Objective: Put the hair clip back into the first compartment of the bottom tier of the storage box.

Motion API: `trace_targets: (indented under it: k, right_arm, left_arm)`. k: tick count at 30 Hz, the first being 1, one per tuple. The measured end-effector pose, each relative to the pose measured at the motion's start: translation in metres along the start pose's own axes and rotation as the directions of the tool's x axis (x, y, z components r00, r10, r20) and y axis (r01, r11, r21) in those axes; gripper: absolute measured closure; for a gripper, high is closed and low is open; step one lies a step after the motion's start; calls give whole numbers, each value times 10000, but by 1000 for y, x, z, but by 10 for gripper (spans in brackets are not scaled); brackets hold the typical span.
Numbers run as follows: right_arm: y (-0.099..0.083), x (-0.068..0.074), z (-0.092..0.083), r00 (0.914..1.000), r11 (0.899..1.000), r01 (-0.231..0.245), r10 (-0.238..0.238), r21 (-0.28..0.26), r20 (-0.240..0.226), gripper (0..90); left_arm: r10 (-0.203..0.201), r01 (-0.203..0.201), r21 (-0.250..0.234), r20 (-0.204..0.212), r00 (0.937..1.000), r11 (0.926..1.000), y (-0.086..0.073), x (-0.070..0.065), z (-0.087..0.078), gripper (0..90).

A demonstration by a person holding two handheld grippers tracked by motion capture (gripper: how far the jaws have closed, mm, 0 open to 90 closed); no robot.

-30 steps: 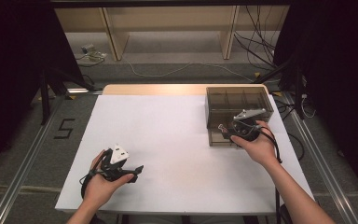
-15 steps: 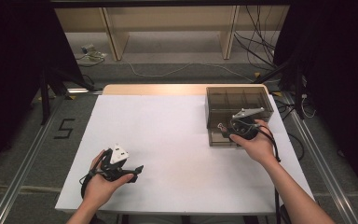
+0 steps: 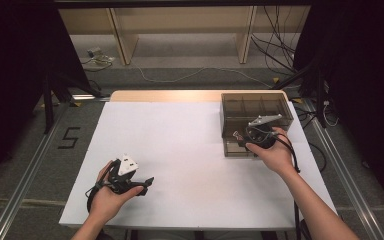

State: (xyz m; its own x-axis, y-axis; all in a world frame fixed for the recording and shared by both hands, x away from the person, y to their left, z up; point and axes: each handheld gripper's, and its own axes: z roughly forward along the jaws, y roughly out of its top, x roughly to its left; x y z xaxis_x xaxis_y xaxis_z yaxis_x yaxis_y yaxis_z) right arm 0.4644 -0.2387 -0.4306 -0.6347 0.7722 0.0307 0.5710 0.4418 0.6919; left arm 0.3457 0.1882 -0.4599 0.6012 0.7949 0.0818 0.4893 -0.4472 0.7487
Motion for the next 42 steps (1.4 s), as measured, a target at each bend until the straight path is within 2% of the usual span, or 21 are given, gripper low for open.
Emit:
trace_targets:
  k: [42]
  right_arm:
    - [3,-2,13,10000,9993,-33,30,360,81,667]
  left_arm:
    - [24,-24,-4,4,10000,10000,0,0,-1,215]
